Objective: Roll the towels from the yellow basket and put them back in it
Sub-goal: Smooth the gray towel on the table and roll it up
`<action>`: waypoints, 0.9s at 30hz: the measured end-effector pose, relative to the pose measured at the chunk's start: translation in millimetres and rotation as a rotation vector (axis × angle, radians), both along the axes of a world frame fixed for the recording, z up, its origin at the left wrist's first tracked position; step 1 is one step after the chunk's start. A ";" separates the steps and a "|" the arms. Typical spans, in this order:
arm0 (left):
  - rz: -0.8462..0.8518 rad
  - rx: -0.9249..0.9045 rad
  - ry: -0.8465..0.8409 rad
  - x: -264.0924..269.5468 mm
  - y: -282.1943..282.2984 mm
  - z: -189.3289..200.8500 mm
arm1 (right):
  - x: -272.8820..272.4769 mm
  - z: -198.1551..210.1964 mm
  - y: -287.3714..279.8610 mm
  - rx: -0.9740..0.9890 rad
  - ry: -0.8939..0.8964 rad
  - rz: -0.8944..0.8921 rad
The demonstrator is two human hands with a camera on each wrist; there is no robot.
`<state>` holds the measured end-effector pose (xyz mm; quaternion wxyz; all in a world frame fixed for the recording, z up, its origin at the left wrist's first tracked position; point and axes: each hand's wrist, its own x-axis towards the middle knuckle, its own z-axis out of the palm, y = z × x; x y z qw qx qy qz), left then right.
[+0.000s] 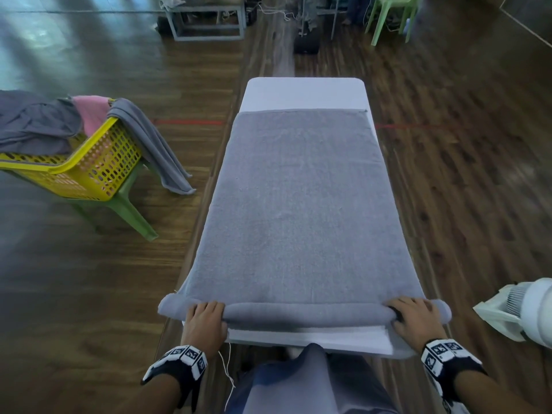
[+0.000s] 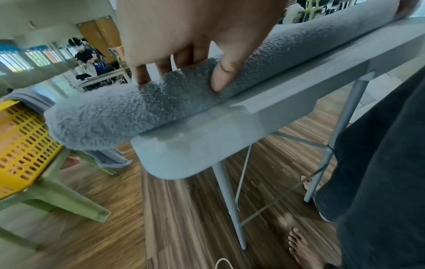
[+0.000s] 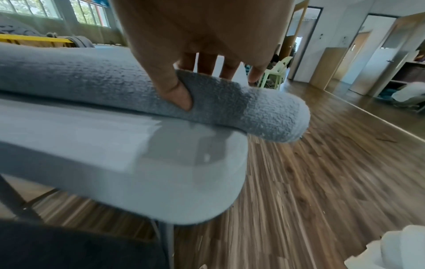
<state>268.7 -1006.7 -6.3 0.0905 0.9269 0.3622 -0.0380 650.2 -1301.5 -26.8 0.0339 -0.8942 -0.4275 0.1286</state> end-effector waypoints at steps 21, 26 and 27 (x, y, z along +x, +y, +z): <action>0.134 -0.089 0.059 31.9 -9.8 -4.2 | 39.5 0.6 25.1 0.097 0.004 0.115; 0.144 -0.060 0.095 42.3 -2.2 0.6 | 48.3 -0.8 27.9 0.036 0.038 0.107; 0.135 -0.053 0.106 47.2 3.5 2.1 | 54.0 0.8 35.2 0.038 0.026 0.124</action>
